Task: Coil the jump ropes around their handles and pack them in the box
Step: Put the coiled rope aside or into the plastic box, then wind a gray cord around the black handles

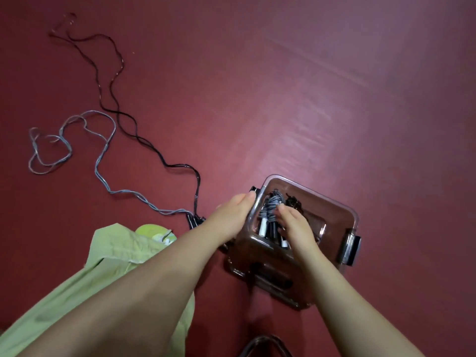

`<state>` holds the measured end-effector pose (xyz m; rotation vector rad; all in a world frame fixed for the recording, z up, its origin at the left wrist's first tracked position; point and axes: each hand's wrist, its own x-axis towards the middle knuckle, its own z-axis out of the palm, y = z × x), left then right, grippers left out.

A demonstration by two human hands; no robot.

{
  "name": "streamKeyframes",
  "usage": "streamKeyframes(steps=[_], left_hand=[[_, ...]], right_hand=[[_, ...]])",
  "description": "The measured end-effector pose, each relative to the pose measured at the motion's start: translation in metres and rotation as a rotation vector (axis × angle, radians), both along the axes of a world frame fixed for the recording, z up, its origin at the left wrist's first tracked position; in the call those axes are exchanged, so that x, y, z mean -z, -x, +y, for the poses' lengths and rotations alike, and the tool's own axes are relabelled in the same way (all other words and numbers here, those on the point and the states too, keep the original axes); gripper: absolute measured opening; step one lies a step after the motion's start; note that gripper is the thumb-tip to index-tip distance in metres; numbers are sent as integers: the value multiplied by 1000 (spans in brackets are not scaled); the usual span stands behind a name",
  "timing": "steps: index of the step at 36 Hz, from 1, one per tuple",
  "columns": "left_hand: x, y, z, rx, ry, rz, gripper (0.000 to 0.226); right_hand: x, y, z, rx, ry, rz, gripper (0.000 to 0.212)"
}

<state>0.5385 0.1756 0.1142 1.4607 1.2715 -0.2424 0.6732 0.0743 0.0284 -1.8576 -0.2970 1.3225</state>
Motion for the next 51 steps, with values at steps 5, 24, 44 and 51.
streamKeyframes(steps=[5, 24, 44, 51], left_hand=[[-7, 59, 39, 49, -101, 80, 57], [96, 230, 129, -563, 98, -21, 64], [143, 289, 72, -820, 214, -63, 61], [85, 283, 80, -962, 141, -217, 59]], right_hand=[[-9, 44, 37, -81, -92, 110, 19], [102, 185, 183, -416, 203, 199, 39], [128, 212, 188, -926, 140, -266, 34], [15, 243, 193, -771, -140, -25, 25]])
